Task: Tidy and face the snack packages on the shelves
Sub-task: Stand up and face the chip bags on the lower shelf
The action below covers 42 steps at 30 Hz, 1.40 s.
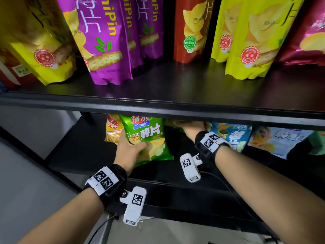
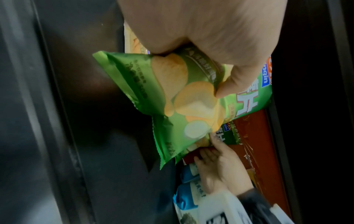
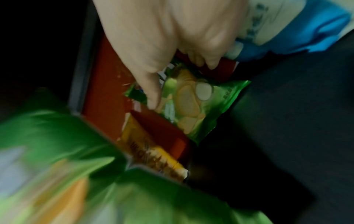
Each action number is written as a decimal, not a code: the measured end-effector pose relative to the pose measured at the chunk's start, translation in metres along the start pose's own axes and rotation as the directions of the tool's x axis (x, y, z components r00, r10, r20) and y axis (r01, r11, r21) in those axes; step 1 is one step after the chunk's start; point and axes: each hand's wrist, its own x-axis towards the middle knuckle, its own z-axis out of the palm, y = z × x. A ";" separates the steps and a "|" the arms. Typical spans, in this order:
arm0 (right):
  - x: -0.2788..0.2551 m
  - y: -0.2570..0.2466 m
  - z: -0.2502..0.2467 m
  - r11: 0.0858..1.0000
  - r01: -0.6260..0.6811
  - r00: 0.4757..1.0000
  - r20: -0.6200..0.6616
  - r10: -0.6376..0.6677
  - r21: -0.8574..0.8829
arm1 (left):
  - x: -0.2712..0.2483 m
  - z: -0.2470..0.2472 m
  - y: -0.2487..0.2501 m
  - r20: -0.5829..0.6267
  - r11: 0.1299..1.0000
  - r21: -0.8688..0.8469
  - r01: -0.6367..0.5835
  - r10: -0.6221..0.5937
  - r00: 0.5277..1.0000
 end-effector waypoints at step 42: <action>-0.141 0.020 -0.015 0.855 -0.130 0.990 0.114 0.084 0.501 | -0.007 0.035 -0.018 0.341 0.993 -0.100 -0.057 0.088 0.936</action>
